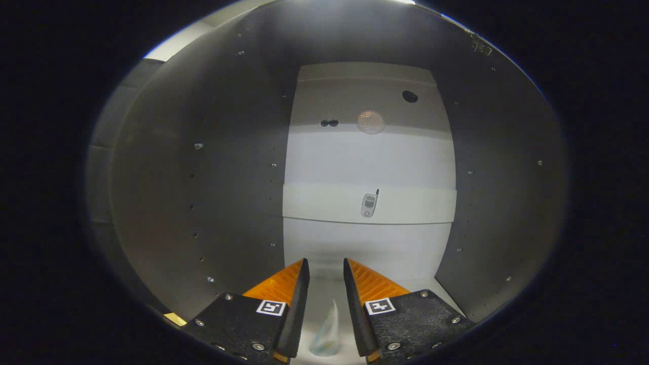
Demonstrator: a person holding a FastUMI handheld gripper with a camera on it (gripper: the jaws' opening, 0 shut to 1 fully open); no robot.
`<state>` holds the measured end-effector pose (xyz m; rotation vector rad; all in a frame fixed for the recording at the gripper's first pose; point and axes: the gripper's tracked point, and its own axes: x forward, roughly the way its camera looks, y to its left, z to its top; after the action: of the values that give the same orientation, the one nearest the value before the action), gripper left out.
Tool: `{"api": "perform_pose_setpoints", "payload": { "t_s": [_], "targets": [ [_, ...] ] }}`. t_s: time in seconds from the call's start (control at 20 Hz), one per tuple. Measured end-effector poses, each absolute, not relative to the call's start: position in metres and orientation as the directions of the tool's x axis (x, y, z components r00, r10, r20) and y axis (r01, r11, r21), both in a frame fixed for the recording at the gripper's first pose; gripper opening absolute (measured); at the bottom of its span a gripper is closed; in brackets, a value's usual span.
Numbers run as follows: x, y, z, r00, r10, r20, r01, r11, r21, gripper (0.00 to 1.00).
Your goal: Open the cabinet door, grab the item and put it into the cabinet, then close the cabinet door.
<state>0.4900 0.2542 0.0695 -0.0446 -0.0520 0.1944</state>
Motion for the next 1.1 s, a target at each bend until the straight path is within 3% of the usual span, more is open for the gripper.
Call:
{"api": "perform_pose_setpoints", "payload": {
  "t_s": [0.15,0.75,0.9,0.95,1.1],
  "targets": [
    [0.506,0.257,0.04,0.982,0.191,-0.018,-0.191,0.981,-0.041,0.43],
    [0.468,0.25,0.054,0.985,0.169,0.026,-0.167,0.984,-0.069,0.44],
    [0.455,0.242,0.047,0.988,0.154,0.02,-0.153,0.987,-0.05,0.53],
    [0.45,0.24,0.04,0.988,0.157,0.006,-0.157,0.987,-0.032,0.63],
    [0.439,0.237,0.018,0.987,0.154,-0.04,-0.155,0.988,-0.011,0.66]
  ]
}}
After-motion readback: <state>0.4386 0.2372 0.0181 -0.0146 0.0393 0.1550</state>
